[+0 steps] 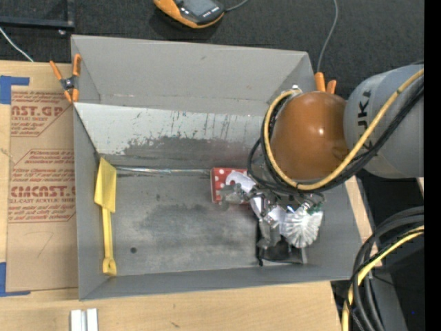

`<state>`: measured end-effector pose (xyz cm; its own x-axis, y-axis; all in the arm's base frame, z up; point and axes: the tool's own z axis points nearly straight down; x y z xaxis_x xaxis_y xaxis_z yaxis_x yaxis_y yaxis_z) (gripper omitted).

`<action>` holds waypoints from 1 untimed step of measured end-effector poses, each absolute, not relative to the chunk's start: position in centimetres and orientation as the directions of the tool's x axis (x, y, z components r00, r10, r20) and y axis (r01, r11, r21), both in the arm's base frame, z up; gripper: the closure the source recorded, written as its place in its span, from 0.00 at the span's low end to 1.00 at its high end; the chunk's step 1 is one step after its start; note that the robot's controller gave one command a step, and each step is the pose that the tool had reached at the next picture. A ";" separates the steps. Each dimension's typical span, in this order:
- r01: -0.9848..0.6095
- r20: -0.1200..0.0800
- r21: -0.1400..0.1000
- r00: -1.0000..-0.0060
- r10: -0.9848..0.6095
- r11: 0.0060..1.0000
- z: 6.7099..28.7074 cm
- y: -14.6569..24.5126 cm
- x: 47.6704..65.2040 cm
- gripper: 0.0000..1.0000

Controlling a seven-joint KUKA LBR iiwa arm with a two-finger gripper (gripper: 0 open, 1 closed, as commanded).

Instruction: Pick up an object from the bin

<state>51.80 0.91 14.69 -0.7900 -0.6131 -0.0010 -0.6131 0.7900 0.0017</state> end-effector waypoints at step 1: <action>-0.683 -0.004 0.002 -0.730 -0.683 0.730 15.4 4.4 58.9 0.00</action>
Offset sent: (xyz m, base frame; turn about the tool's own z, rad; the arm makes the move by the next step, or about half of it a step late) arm -0.0283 0.0578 -0.0713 -0.2384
